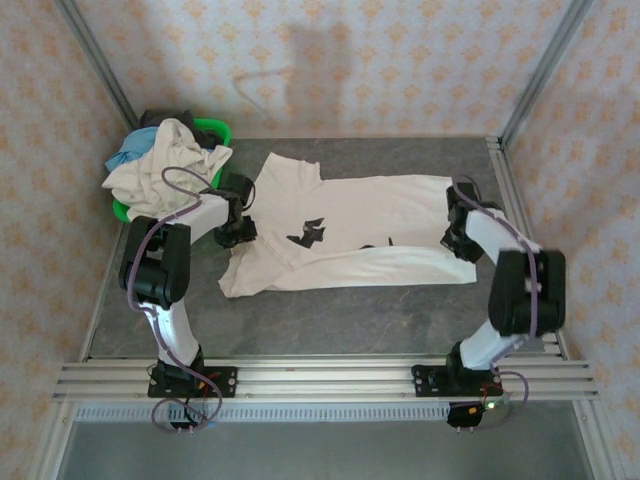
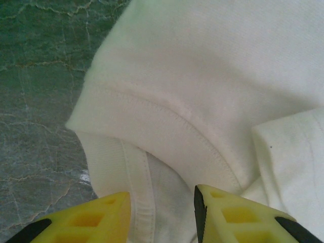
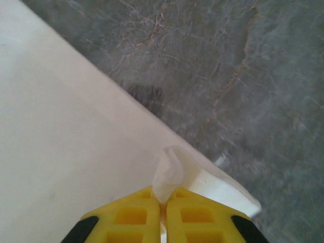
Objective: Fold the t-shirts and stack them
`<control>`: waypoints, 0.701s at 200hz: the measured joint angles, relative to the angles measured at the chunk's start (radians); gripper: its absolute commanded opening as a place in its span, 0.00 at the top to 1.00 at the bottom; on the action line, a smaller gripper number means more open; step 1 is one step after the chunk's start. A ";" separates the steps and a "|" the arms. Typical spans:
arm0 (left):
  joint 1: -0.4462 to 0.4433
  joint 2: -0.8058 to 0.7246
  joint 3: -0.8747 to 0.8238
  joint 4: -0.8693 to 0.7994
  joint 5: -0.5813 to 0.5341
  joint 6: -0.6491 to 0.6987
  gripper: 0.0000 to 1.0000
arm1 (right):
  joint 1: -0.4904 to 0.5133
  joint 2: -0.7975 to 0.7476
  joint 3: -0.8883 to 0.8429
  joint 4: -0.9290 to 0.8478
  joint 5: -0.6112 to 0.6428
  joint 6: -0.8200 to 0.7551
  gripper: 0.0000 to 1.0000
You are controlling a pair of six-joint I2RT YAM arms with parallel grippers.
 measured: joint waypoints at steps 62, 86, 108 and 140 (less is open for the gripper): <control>-0.058 -0.008 0.034 -0.033 -0.055 -0.001 0.53 | 0.009 -0.089 0.003 -0.045 0.112 -0.018 0.47; -0.118 -0.069 0.036 -0.037 -0.069 -0.004 0.51 | 0.045 -0.256 -0.097 -0.002 0.080 -0.023 0.46; -0.183 -0.143 0.039 -0.036 -0.068 -0.011 0.50 | 0.052 -0.241 -0.170 0.070 0.004 -0.027 0.47; -0.304 -0.143 0.050 -0.034 -0.060 -0.020 0.50 | 0.052 -0.051 -0.164 0.108 -0.042 -0.027 0.47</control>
